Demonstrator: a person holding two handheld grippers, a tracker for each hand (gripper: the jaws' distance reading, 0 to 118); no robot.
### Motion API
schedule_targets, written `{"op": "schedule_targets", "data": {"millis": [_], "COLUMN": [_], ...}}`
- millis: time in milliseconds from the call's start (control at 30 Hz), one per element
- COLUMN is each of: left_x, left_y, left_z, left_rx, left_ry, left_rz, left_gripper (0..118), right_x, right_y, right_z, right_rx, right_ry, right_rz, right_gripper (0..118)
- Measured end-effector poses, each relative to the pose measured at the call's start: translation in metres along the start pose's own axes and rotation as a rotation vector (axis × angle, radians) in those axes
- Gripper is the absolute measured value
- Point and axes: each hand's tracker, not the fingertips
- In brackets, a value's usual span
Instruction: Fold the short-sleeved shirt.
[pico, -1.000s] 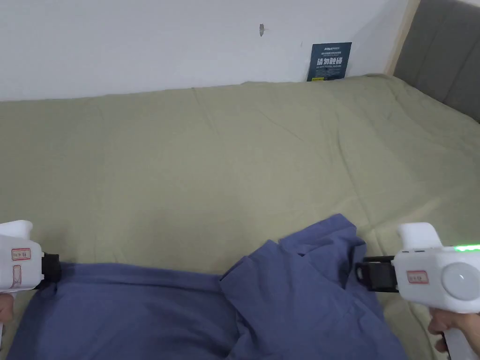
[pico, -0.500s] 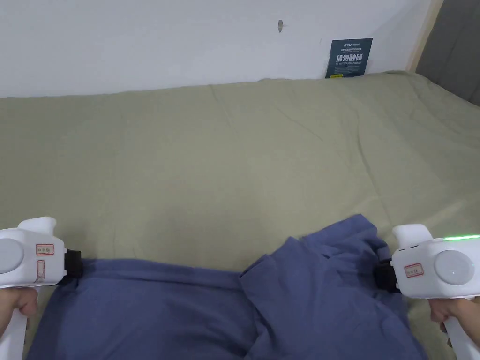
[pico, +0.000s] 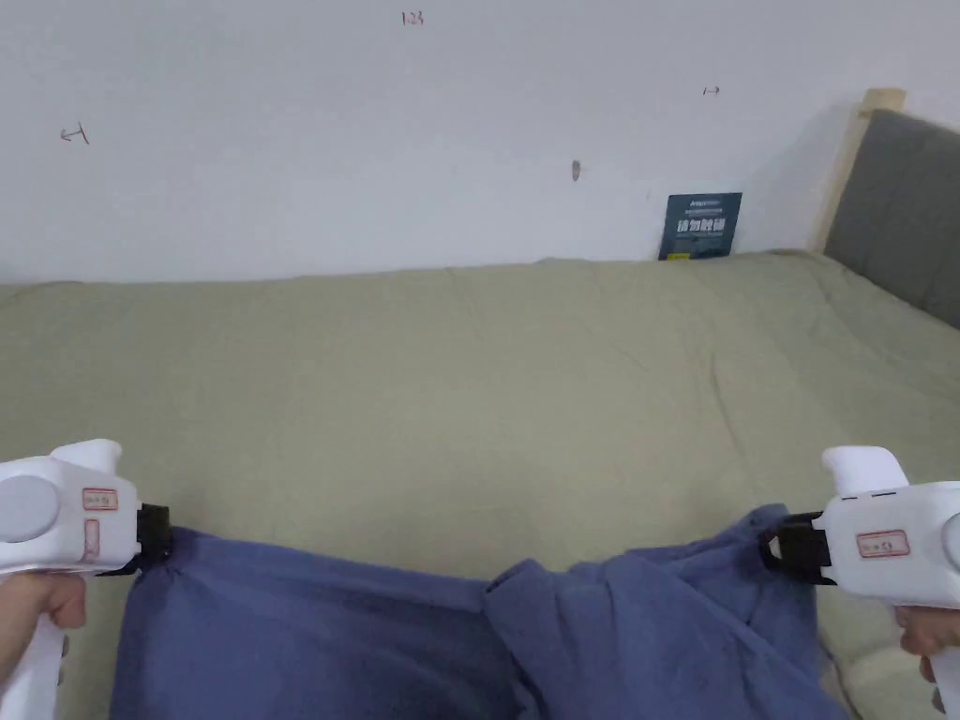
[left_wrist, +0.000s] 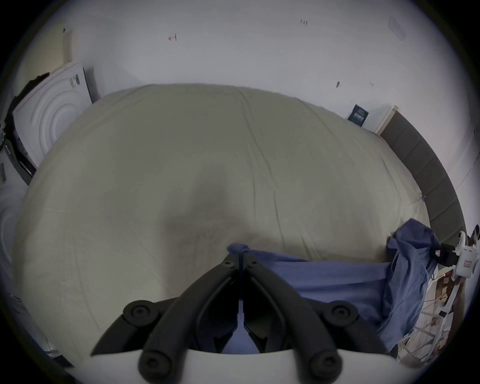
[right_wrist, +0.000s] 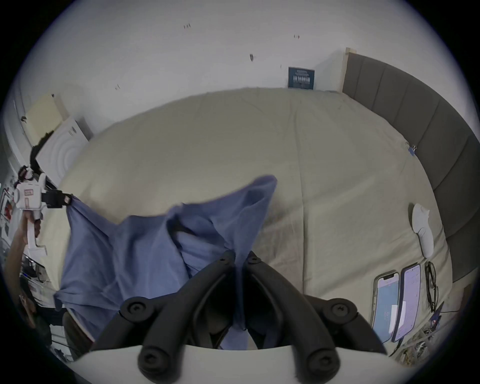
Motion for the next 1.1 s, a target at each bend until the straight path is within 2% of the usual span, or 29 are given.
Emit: {"op": "schedule_targets", "data": {"millis": [100, 367, 633, 733, 900, 1100], "left_x": [-0.009, -0.015, -0.011, -0.012, -0.019, -0.029], "left_y": [0.008, 0.028, 0.056, 0.067, 0.078, 0.075], "left_z": [0.042, 0.176, 0.296, 0.328, 0.359, 0.365], "left_rx": [0.054, 0.25, 0.422, 0.469, 0.511, 0.531], "left_ry": [-0.014, -0.005, 0.015, 0.027, 0.026, -0.009], "left_rz": [0.043, 0.045, 0.017, 0.029, 0.06, 0.102], "left_gripper": [0, 0, 0, 0, 0, 0], "right_x": [-0.003, -0.043, -0.061, -0.067, -0.07, -0.067], "right_y": [0.012, 0.036, 0.093, 0.114, 0.138, 0.148], "right_z": [0.042, 0.153, 0.238, 0.267, 0.301, 0.32], "right_rx": [0.077, 0.299, 0.455, 0.53, 0.584, 0.637], "right_ry": [0.024, 0.041, 0.079, 0.076, 0.062, 0.075], "right_rz": [-0.005, 0.1, 0.128, 0.162, 0.175, 0.151], "right_gripper": [7, 6, 6, 6, 6, 6]}}
